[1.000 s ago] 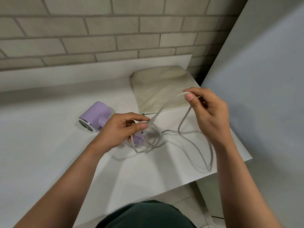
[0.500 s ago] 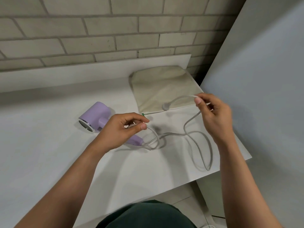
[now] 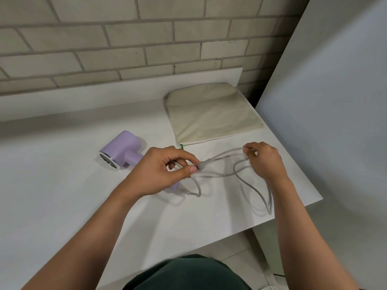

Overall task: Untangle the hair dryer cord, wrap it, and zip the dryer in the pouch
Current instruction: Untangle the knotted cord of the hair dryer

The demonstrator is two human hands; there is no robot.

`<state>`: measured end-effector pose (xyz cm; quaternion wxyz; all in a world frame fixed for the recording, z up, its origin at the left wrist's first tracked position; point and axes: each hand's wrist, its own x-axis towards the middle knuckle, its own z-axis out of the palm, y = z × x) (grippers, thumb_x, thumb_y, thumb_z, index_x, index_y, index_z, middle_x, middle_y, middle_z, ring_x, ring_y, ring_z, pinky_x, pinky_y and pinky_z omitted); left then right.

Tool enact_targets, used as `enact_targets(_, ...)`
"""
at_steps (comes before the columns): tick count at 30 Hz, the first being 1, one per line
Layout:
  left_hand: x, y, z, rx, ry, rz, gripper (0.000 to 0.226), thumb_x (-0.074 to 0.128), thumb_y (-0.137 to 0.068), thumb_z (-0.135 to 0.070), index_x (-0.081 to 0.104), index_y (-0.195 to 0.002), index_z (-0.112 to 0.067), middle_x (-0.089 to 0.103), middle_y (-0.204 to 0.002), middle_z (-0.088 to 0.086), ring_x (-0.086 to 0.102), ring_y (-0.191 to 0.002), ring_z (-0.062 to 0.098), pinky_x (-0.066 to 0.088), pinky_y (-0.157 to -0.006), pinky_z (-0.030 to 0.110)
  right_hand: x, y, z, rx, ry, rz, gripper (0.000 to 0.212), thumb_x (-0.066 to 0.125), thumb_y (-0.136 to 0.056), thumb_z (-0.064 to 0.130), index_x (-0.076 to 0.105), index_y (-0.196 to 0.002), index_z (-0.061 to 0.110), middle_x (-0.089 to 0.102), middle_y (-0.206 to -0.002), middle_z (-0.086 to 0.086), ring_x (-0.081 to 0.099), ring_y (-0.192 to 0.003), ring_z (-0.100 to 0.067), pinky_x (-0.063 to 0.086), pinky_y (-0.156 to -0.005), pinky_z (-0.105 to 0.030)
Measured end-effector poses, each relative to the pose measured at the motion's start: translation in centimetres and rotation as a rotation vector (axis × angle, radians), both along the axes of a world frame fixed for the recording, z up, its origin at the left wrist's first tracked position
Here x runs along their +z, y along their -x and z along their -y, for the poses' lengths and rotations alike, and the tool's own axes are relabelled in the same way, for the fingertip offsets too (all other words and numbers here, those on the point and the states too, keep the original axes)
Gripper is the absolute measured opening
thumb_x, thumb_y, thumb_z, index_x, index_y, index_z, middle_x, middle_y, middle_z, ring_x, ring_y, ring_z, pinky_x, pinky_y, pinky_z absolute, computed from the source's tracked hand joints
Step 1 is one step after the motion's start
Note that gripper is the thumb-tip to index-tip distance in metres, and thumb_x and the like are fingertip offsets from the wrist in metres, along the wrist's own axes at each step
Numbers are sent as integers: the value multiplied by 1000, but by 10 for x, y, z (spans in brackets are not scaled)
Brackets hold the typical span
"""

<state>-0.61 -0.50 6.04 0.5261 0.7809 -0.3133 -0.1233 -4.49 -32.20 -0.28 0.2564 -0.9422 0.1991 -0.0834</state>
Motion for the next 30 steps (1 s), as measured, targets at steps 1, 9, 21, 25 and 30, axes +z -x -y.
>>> enact_targets(1,1,1,1,-22,-12,52,17,80,-88,-21,79,-98,-35,73,-78,-18,62,-77,15,45,-70,22,-6,1,2,-21,31,-24,24,57,-104,17,73,-123,16,69,-117,-12,64,-105,-33,43,-81,-32)
enact_targets(9,6,12,16,-131,-91,428,31,60,-77,-18,80,-99,-25,56,-60,-10,48,-78,2,34,-93,20,-9,7,-7,-52,164,-4,64,54,-98,2,33,-158,5,34,-158,-19,46,-126,-45,48,-94,-51)
enact_targets(21,2,27,27,-323,-49,394,41,55,-68,-11,80,-99,-19,44,-71,-18,44,-79,0,37,-81,13,65,13,-116,902,-289,-117,59,55,-78,10,63,-77,68,61,-76,44,60,-78,19,43,-70,-4)
enact_targets(25,-7,34,15,-232,18,404,47,58,-68,-4,75,-111,-14,57,-81,-7,49,-93,10,36,-92,15,52,13,-114,751,-518,-99,9,60,-85,28,64,-85,36,66,-81,25,64,-84,2,49,-81,-27)
enact_targets(30,-31,45,9,-1,131,207,91,78,-78,-7,32,-155,-20,32,-159,-1,33,-148,29,40,-115,37,57,10,-109,630,-584,98,10,66,-96,2,65,-101,10,72,-90,7,68,-86,-25,53,-81,-37)
